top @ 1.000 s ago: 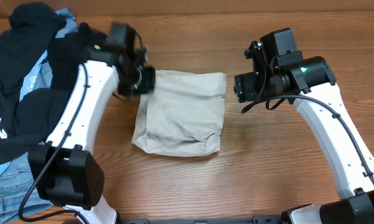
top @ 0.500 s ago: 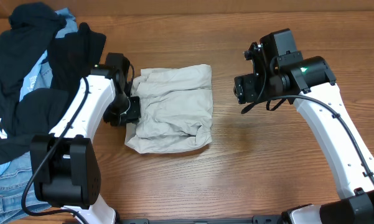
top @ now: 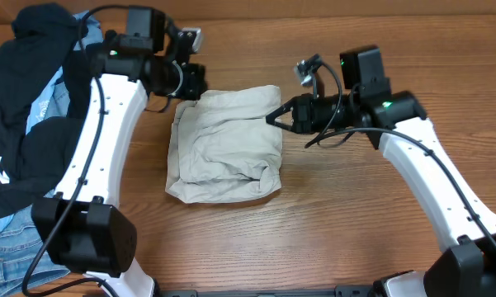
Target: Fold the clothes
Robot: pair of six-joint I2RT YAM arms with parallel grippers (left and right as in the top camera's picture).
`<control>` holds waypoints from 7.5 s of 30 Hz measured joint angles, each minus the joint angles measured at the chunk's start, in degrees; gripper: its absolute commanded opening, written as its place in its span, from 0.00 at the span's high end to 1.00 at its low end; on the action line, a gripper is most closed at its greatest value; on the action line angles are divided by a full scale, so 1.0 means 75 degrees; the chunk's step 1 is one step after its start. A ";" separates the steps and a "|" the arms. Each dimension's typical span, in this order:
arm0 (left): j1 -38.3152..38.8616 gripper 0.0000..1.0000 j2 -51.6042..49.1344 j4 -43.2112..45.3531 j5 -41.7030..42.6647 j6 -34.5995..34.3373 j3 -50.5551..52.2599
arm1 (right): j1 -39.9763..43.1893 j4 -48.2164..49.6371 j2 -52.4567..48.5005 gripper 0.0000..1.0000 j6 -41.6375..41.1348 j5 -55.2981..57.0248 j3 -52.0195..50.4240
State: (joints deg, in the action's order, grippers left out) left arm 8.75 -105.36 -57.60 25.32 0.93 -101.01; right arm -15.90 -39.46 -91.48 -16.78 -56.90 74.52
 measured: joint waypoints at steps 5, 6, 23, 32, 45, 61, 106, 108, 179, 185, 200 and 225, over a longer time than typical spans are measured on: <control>0.0755 0.93 -0.1145 0.0656 0.0525 0.0303 -0.0006 | -0.0522 0.1696 -0.0889 0.96 -0.0901 -0.1075 -0.1247; 0.0836 0.93 -0.1515 0.0662 0.0525 0.0300 -0.0006 | -0.0734 0.1754 -0.1172 0.96 -0.0956 -0.1139 -0.1294; 0.0224 0.81 -0.3826 0.0256 0.1008 -0.0822 -0.0239 | -0.1498 0.2177 -0.3756 0.96 -0.1967 -0.0539 -0.1349; -0.0618 0.80 -0.3605 0.0192 0.1431 -0.1029 -0.0303 | -0.1349 0.1734 -0.3646 0.88 -0.1137 -0.0134 -0.1288; -0.0603 0.50 -0.1399 0.0204 -0.1043 -0.0163 -0.0507 | -0.0189 -0.3381 0.0729 0.67 -0.1014 0.3893 -0.0192; -0.0029 0.76 -0.3587 -0.2964 -0.1241 -0.0338 -0.0580 | -0.1606 0.1641 -0.1329 0.63 -0.1510 0.2617 -0.3107; -0.0233 0.06 -0.3194 -0.1198 -0.3532 -0.1078 -0.0577 | -0.1137 0.2970 -0.1813 0.00 -0.2541 0.3296 -0.2468; -0.0245 0.12 -0.3491 -0.1198 -0.3532 -0.1075 -0.0577 | -0.1137 0.2987 -0.1818 0.00 -0.2565 0.3302 -0.2468; 0.0137 0.20 -0.2396 -0.3879 -0.2661 -0.1131 -0.1425 | 0.5488 -0.0723 -0.1906 0.43 0.0239 0.7105 0.0533; 0.0137 0.20 -0.2396 -0.3891 -0.2661 -0.1131 -0.1425 | 0.5662 -0.0312 -0.2069 0.44 -0.0029 0.7688 0.0516; 0.0137 0.20 -0.2396 -0.3896 -0.2661 -0.1131 -0.1425 | 0.5671 0.0638 -0.2498 0.96 -0.0105 0.7597 0.0437; 0.0137 0.18 -0.2396 -0.3893 -0.2661 -0.1128 -0.1425 | 0.6671 -0.0711 -0.2180 0.29 0.0924 0.2806 0.1985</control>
State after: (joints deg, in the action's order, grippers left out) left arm 9.78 -123.33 -86.80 5.37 -7.53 -111.70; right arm 34.13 -44.80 -107.83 -9.85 -35.86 89.41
